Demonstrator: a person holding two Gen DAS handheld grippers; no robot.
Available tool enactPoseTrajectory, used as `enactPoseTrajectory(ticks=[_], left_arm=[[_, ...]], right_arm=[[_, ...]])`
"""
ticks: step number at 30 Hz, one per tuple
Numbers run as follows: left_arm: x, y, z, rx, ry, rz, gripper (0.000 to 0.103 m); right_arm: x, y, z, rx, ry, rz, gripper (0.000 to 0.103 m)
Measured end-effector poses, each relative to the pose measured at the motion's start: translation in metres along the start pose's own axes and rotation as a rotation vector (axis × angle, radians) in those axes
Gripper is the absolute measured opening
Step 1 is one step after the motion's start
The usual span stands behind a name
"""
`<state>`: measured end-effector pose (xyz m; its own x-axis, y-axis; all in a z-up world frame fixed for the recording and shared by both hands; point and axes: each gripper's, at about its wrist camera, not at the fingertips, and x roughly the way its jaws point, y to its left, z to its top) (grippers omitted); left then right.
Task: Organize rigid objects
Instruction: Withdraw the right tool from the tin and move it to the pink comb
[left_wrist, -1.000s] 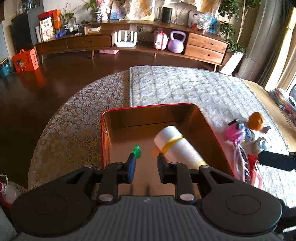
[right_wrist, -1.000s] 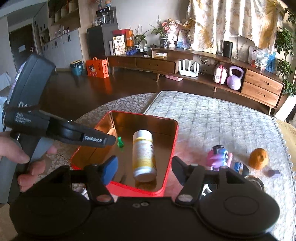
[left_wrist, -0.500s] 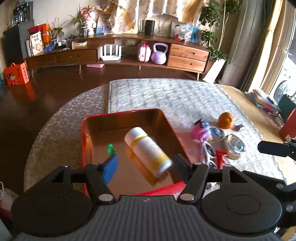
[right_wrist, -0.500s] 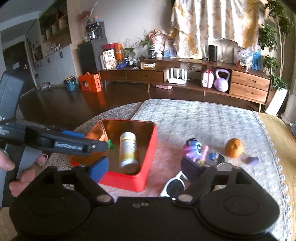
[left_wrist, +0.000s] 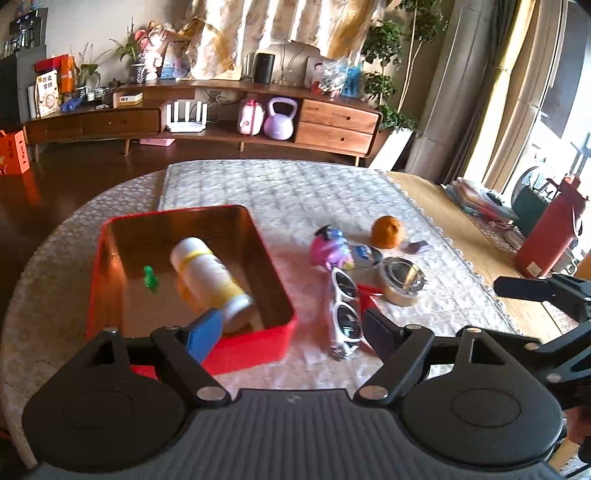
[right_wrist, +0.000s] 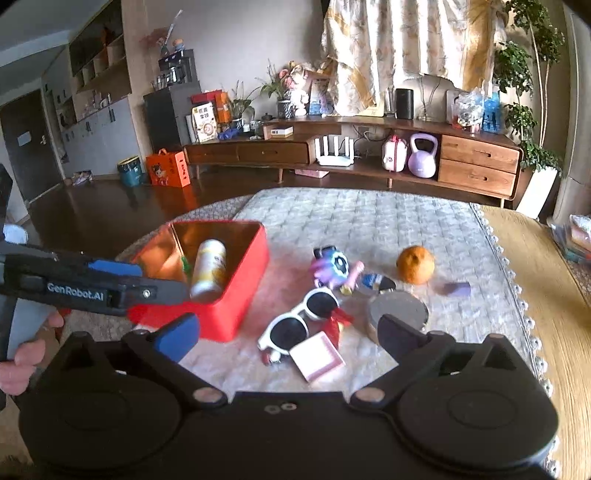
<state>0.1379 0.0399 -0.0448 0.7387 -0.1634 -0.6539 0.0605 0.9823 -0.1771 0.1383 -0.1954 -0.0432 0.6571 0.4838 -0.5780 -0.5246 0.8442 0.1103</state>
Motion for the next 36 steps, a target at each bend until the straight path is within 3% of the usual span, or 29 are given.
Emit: enactPoseTrajectory(ticks=[12, 26, 31, 36], left_arm=[[0.027, -0.040, -0.028, 0.045, 0.028, -0.013, 0.084], [0.087, -0.064, 0.008, 0.160, 0.068, 0.009, 0.084], [0.110, -0.066, 0.014, 0.200, 0.101, 0.011, 0.084], [0.124, -0.066, 0.015, 0.211, 0.129, 0.011, 0.072]], right_arm=[[0.025, -0.005, -0.039, -0.177, 0.059, 0.007, 0.103], [0.059, -0.018, -0.042, -0.201, 0.092, 0.052, 0.094], [0.072, -0.023, -0.042, -0.206, 0.108, 0.065, 0.085], [0.081, -0.025, -0.041, -0.208, 0.108, 0.069, 0.079]])
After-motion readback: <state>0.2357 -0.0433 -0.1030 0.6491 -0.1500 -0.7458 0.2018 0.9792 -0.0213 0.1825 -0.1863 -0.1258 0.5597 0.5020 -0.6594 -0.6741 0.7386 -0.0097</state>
